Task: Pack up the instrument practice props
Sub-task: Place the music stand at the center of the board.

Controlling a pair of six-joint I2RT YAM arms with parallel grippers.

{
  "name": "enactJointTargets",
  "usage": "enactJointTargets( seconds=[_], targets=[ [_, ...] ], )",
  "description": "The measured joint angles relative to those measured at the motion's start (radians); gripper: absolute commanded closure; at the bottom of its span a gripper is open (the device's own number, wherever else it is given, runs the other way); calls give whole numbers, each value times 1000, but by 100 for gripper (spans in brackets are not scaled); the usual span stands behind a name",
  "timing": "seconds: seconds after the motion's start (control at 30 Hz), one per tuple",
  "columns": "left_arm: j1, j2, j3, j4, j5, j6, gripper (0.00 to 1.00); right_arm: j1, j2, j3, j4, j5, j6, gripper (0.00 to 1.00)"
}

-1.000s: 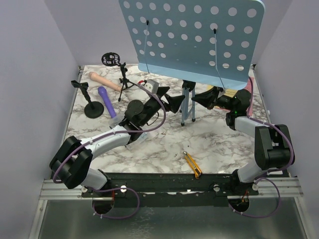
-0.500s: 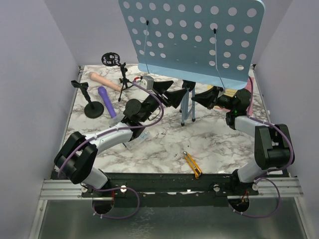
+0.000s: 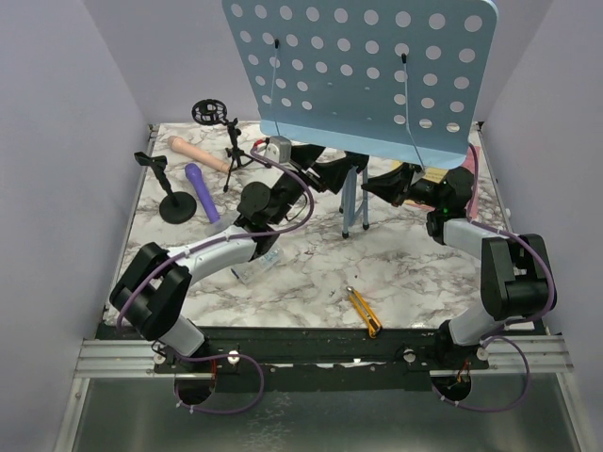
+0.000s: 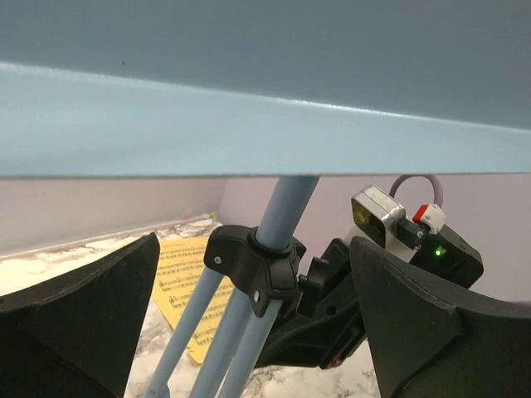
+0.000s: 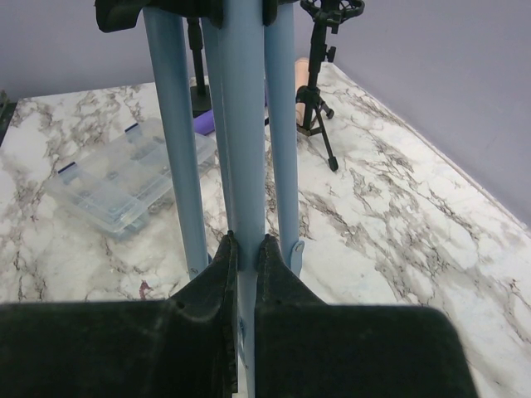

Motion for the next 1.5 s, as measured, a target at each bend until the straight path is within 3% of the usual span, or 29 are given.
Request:
enactJointTargets(
  seconds=[0.47, 0.7, 1.2, 1.3, 1.4, 1.43, 1.5],
  targets=[
    [-15, 128, 126, 39, -27, 82, 7, 0, 0, 3, -6, 0, 0, 100],
    [-42, 182, 155, 60, -61, 162, 24, 0, 0, 4, -6, 0, 0, 100],
    [-48, 213, 208, 80, -72, 197, 46, 0, 0, 4, -9, -1, -2, 100],
    [-48, 215, 210, 80, -75, 201, 64, 0, 0, 6, -13, -1, -6, 100],
    [-55, 219, 220, 79, -71, 204, 92, 0, 0, 8, -16, 0, -10, 99],
    [-60, 222, 225, 79, -70, 207, 98, 0, 0, 9, -18, -1, -10, 98],
    [-60, 223, 232, 76, -53, 262, 100, 0, 0, 12, -19, 0, -12, 87]
  ],
)
